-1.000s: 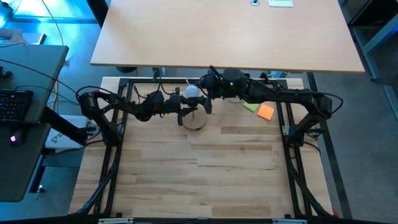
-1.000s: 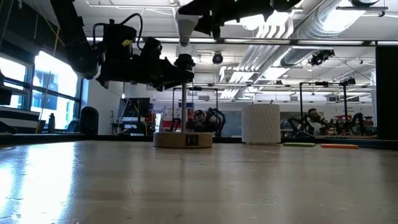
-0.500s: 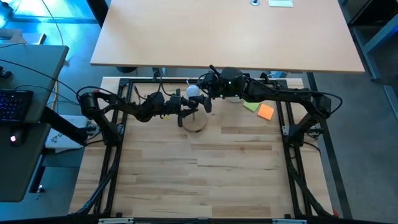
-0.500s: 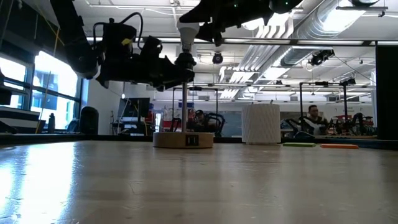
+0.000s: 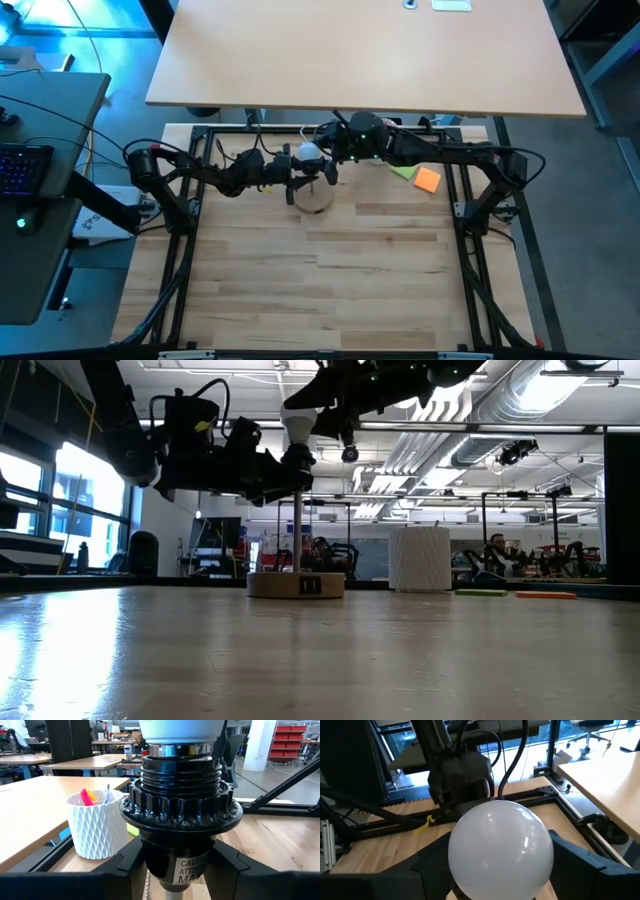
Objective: Screw lightbulb
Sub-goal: Insert the light bulb into the lamp
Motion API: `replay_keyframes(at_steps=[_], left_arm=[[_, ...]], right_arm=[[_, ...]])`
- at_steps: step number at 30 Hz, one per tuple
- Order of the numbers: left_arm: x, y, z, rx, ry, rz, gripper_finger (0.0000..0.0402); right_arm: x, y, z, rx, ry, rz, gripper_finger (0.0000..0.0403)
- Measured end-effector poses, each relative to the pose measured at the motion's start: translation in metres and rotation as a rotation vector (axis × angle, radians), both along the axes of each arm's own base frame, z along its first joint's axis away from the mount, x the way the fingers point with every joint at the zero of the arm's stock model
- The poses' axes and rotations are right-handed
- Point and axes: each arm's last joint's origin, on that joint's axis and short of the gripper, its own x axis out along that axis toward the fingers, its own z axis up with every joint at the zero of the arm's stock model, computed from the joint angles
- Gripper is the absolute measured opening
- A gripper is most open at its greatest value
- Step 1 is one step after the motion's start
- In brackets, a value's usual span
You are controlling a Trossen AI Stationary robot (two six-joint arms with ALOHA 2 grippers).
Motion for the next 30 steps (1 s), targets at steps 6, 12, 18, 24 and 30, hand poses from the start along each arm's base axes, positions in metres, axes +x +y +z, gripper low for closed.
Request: replay_keyframes(at_steps=[6, 12, 18, 24, 30], left_arm=[[0.0, 0.0, 0.0, 0.0, 0.001, 0.006, 0.0142], [0.0, 0.001, 0.0, -0.019, -0.005, 0.047, 0.0142], [0.001, -0.002, 0.0, -0.028, -0.009, 0.098, 0.0142], [0.003, -0.006, 0.001, -0.028, -0.013, 0.146, 0.0142], [0.004, -0.009, 0.001, -0.028, -0.018, 0.188, 0.0142]], right_arm=[[0.002, -0.001, -0.003, 0.001, 0.006, 0.008, 0.0263], [0.003, 0.005, -0.004, -0.001, 0.026, -0.047, 0.0263], [0.007, 0.018, -0.005, -0.014, 0.044, -0.146, 0.0263], [0.009, 0.026, -0.005, 0.04, 0.036, -0.272, 0.0263], [0.011, 0.035, -0.005, 0.074, 0.012, -0.376, 0.0264]])
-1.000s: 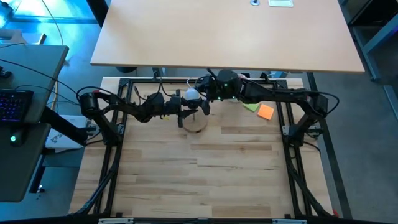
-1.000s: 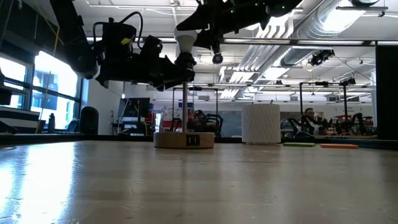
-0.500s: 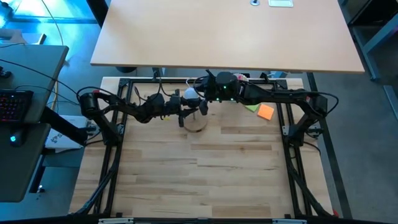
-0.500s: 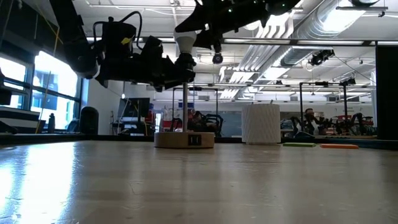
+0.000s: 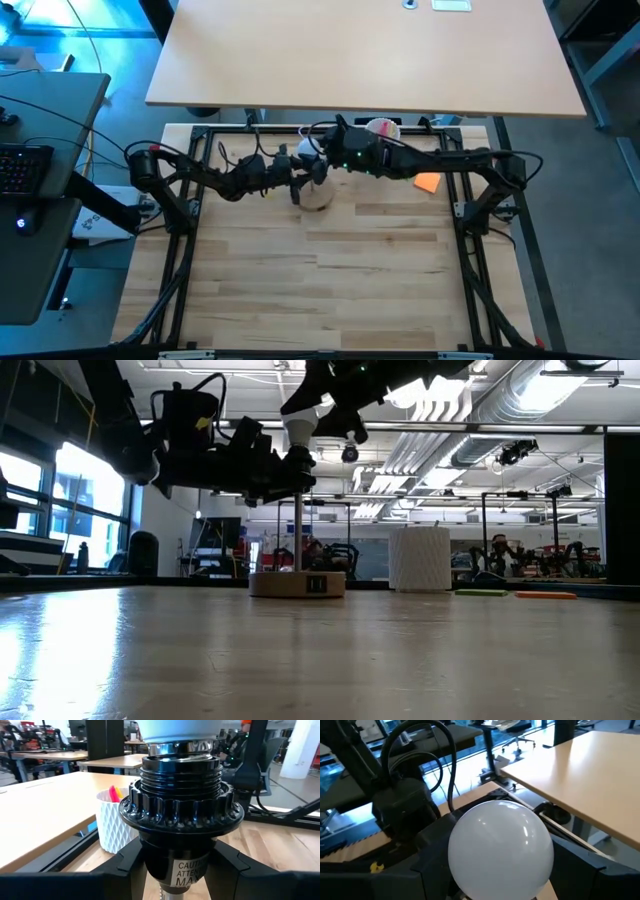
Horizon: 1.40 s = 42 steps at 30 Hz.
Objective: Screw lightbulb
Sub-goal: Insert the light bulb into the lamp
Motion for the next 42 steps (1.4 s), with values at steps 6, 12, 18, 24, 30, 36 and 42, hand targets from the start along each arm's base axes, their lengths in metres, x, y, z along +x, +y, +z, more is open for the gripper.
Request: replay_keyframes(at_steps=[6, 12, 18, 24, 30, 36, 42], left_arm=[[0.0, -0.001, 0.0, 0.001, 0.0, 0.002, 0.0142], [0.0, -0.001, 0.0, 0.003, 0.0, 0.002, 0.0142], [0.0, -0.001, 0.0, 0.007, 0.001, 0.0, 0.0142], [0.0, 0.001, 0.002, 0.017, -0.007, 0.018, 0.0142], [0.0, 0.0, 0.001, 0.013, 0.004, 0.012, 0.0142], [0.0, 0.0, 0.0, 0.015, 0.008, 0.008, 0.0142], [0.0, 0.0, 0.0, 0.017, 0.013, 0.005, 0.0142]], right_arm=[[0.001, 0.004, -0.001, -0.005, 0.002, -0.016, 0.0264], [0.001, 0.005, -0.002, -0.032, 0.021, 0.012, 0.0264], [0.002, 0.006, -0.002, -0.074, 0.042, 0.082, 0.0287], [0.001, 0.004, -0.012, -0.049, 0.097, 0.114, 0.0301], [0.001, 0.004, -0.007, -0.069, 0.075, 0.104, 0.0303], [0.001, 0.003, -0.006, -0.105, 0.074, 0.074, 0.0303], [0.0, 0.003, -0.003, -0.134, 0.066, 0.073, 0.0303]])
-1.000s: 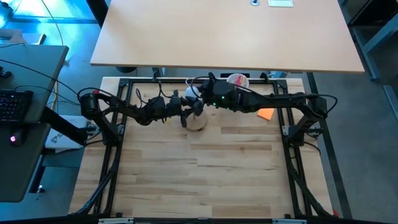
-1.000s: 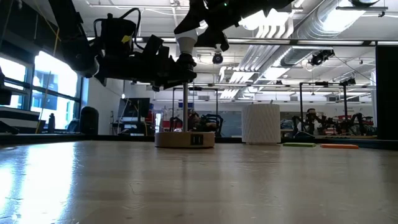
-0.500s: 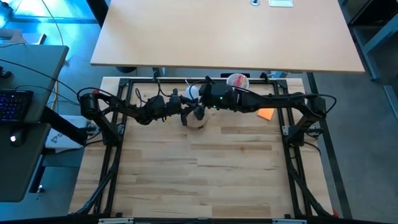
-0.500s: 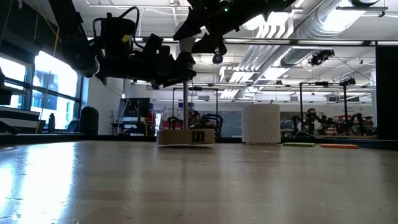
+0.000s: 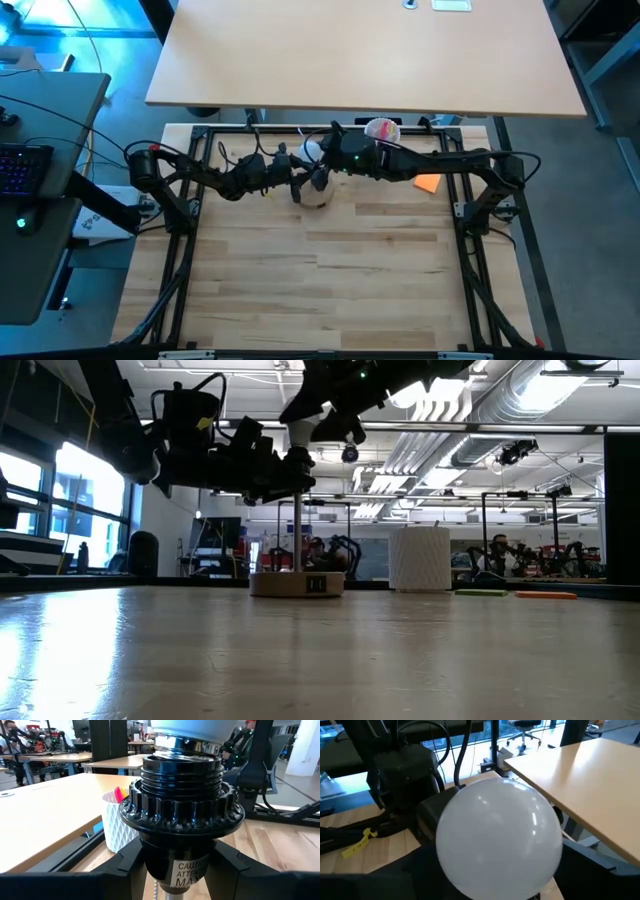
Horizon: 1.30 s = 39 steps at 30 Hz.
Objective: Screw lightbulb
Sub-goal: Insert the light bulb into the lamp
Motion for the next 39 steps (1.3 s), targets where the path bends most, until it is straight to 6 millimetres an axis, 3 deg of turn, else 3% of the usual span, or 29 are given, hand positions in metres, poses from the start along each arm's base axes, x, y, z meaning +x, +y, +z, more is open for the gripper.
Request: replay_keyframes(at_steps=[15, 29, 33, 39], left_arm=[[0.0, 0.0, 0.0, 0.0, 0.003, -0.001, 0.0142], [0.0, 0.0, -0.001, -0.001, 0.006, -0.002, 0.0142], [0.0, 0.0, -0.001, -0.001, 0.008, -0.003, 0.0142], [0.0, 0.0, -0.001, 0.003, 0.012, -0.004, 0.0142]], right_arm=[[0.001, 0.0, 0.01, -0.085, -0.048, 0.032, 0.0303], [-0.021, 0.005, 0.033, -0.212, 0.009, 0.118, 0.0303], [-0.021, 0.006, 0.034, -0.279, 0.02, 0.225, 0.0303], [-0.022, -0.005, 0.028, -0.25, 0.057, 0.194, 0.0303]])
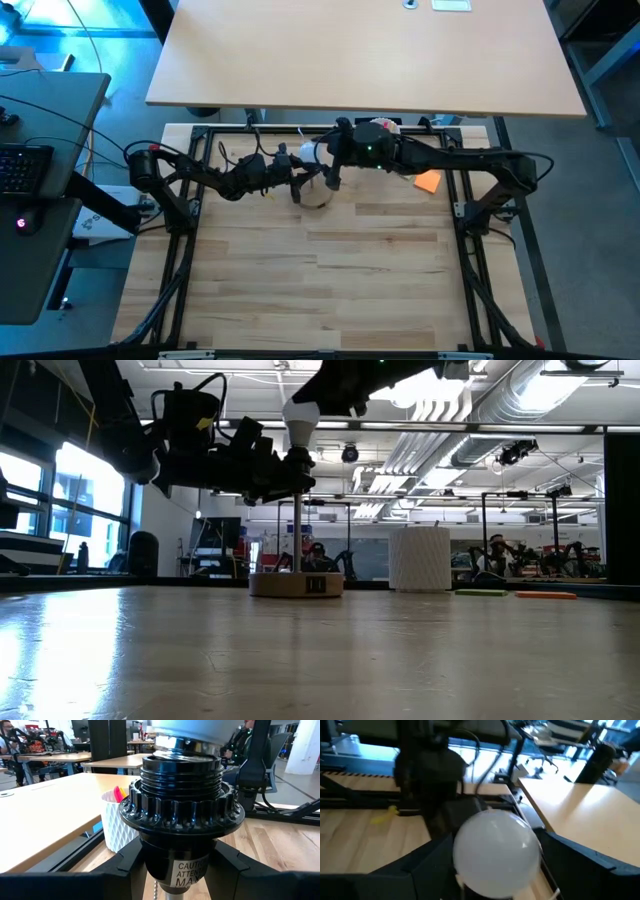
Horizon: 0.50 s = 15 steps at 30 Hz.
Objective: Screw lightbulb
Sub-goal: Insert the light bulb into the lamp
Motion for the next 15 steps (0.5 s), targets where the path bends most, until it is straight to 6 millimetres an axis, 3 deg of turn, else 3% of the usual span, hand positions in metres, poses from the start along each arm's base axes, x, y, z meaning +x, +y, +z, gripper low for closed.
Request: replay_keyframes(at_steps=[6, 15], left_arm=[[-0.0001, 0.0, 0.0, 0.002, -0.001, 0.0, 0.0142], [-0.0002, 0.0002, -0.0002, 0.001, -0.001, 0.003, 0.0142]], right_arm=[[-0.0011, -0.0065, -0.0003, 0.013, -0.004, -0.015, 0.0297], [0.0045, -0.0092, -0.0067, 0.047, -0.012, 0.007, 0.0253]])
